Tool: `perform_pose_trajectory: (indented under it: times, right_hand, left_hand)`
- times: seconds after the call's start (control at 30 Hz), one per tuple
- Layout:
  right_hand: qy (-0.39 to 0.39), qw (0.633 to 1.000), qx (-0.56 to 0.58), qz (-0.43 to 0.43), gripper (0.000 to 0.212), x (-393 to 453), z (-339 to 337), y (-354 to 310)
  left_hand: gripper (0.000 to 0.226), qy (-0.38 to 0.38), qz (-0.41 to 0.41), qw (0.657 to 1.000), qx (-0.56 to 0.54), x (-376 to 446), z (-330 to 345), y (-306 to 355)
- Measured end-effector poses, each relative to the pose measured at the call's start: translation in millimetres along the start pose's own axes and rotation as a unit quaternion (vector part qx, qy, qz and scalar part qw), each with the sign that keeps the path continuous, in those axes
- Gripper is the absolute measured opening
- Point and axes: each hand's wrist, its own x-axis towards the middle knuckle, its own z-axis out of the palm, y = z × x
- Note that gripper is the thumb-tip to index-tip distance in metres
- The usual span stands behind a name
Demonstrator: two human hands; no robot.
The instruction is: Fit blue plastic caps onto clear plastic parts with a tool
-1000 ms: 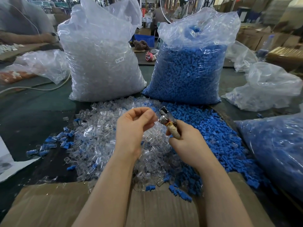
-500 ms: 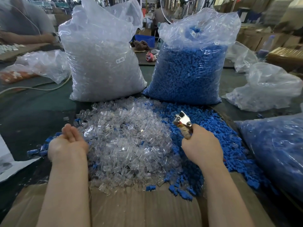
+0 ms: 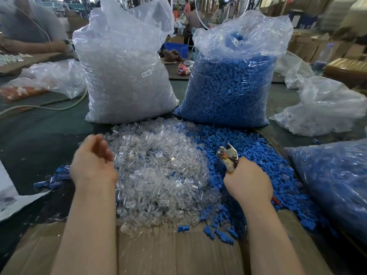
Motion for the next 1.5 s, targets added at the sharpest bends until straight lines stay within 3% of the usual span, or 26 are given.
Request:
perform_pose_trajectory:
  times: [0.07, 0.17, 0.2, 0.27, 0.33, 0.37, 0.43, 0.57, 0.73, 1.13, 1.33, 1.5]
  right_hand:
    - [-0.024, 1.0, -0.008, -0.001, 0.019, -0.4, -0.2, -0.7]
    - [-0.033, 0.999, -0.016, -0.007, 0.018, -0.8, 0.3, -2.7]
    - [-0.033, 0.999, -0.019, -0.006, 0.019, -0.9, 0.4, -3.3]
    - [-0.032, 0.999, -0.018, -0.004, 0.02, -0.6, 0.8, -4.1]
    - [-0.026, 1.0, -0.013, -0.008, 0.02, -0.3, 1.6, -3.5]
    - [-0.023, 1.0, -0.012, -0.013, 0.019, -0.3, 2.2, -2.9]
    - [-0.021, 0.999, -0.013, -0.02, 0.019, -0.7, 3.3, -2.1]
    - [-0.024, 1.0, -0.004, -0.019, 0.019, -0.6, 4.2, -2.8]
    - [0.014, 0.999, 0.038, -0.019, 0.017, -0.2, 5.4, -3.0]
    - [0.038, 0.99, 0.113, -0.073, 0.024, 2.1, 6.1, -4.6]
    - [0.035, 0.971, 0.206, -0.114, 0.024, 0.1, 2.6, -7.2]
    - [0.044, 0.944, 0.288, -0.152, 0.021, -5.1, -1.0, -12.4]
  left_hand:
    - [0.005, -0.072, 0.017, 0.987, 0.145, -9.3, 9.9, -6.8]
    - [0.007, -0.154, 0.089, 0.903, 0.391, -19.2, 17.3, -25.6]
    - [0.009, -0.169, 0.115, 0.859, 0.469, -21.1, 16.6, -31.4]
    - [0.029, -0.175, 0.157, 0.732, 0.639, -21.5, 15.6, -40.6]
    - [0.054, -0.172, 0.145, 0.612, 0.758, -22.0, 14.9, -46.5]
    - [0.061, -0.176, 0.135, 0.572, 0.789, -23.2, 14.9, -48.5]
    - [0.058, -0.19, 0.148, 0.538, 0.808, -26.9, 15.7, -50.1]
    - [0.027, -0.25, 0.179, 0.593, 0.744, -31.5, 18.1, -50.0]
    - [0.021, -0.262, 0.193, 0.62, 0.714, -30.1, 15.6, -55.9]
    - [0.017, -0.262, 0.203, 0.608, 0.721, -30.8, 15.8, -58.4]
    - [0.019, -0.299, 0.2, 0.685, 0.634, -42.0, 25.6, -56.4]
    - [0.006, -0.366, 0.164, 0.706, 0.584, -61.3, 37.9, -68.4]
